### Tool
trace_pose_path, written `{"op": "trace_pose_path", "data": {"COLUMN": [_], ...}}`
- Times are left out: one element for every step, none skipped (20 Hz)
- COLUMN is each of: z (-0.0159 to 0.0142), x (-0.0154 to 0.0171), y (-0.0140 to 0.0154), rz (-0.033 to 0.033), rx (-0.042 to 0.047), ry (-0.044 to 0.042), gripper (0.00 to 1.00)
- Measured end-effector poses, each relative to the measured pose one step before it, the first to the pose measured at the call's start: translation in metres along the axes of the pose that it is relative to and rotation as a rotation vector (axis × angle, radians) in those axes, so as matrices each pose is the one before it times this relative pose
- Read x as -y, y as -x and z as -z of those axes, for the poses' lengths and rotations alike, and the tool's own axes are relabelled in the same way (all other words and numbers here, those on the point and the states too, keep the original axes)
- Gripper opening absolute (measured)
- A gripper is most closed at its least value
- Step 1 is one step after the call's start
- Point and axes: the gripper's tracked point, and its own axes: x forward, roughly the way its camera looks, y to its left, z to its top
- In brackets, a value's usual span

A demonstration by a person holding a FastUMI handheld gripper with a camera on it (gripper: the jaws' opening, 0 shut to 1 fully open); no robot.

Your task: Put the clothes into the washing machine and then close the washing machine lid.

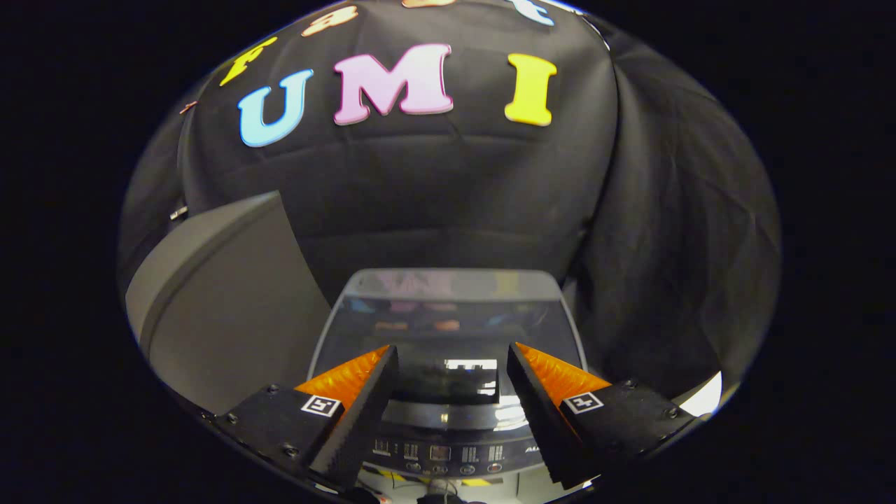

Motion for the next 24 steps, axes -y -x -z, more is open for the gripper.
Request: {"op": "trace_pose_path", "data": {"z": [-0.02758, -0.02608, -0.02437, -0.02323, -0.02513, -0.02516, -0.02351, -0.02255, -0.01736, -0.01700, -0.01155, -0.00721, -0.00537, -0.00597, -0.00294, -0.00199, -0.00043, -0.00181, -0.00342, -0.00121, 0.00071, 0.00056, 0.00105, -0.00094], "x": [-0.00692, -0.00875, -0.01128, -0.01032, -0.00898, -0.00842, -0.00912, -0.01172, -0.01061, -0.01243, -0.01350, -0.01062, -0.00993, -0.00932, -0.00891, -0.00348, -0.00673, -0.00669, -0.00385, -0.00257, -0.00139, -0.00255, -0.00181, -0.00115], "y": [0.00471, 0.00544, 0.00573, 0.00767, 0.00346, 0.00636, 0.00527, 0.00631, 0.00954, 0.00931, 0.00602, 0.00434, 0.00418, 0.00592, 0.00316, 0.00585, -0.00056, 0.00043, -0.00048, 0.00449, 0.00122, 0.00051, -0.00069, 0.00001], "rz": [-0.00656, -0.01213, -0.02154, -0.01544, -0.00996, -0.01444, -0.01185, -0.01322, -0.00687, -0.00782, -0.00850, 0.00399, 0.00506, 0.00613, 0.00107, -0.00506, 0.00219, 0.00920, 0.00804, 0.00779, 0.00793, -0.00053, -0.00155, -0.00482], "rx": [0.08029, 0.06963, 0.05965, 0.05408, 0.06482, 0.06342, 0.05782, 0.05345, 0.04646, 0.02679, 0.01741, 0.00919, 0.00486, 0.01238, 0.00705, -0.00135, -0.00054, 0.00632, 0.01046, 0.00474, -0.00375, -0.00630, -0.00201, 0.00193], "ry": [-0.00087, -0.00388, -0.00688, 0.00215, 0.00994, 0.01598, 0.01521, 0.00463, -0.00966, -0.01733, -0.02050, -0.01436, -0.01185, -0.01563, -0.01480, -0.00826, 0.00657, 0.01454, 0.00785, 0.00533, 0.00357, -0.00251, -0.00425, -0.00491], "gripper": [0.99, 0.99, 1.00, 1.00, 1.00, 1.00, 0.99, 0.99, 0.99, 0.99, 0.99, 0.99, 0.99, 0.99, 0.99, 0.99, 0.99, 0.99, 0.99, 0.99, 0.99, 0.99, 0.99, 0.99]}}
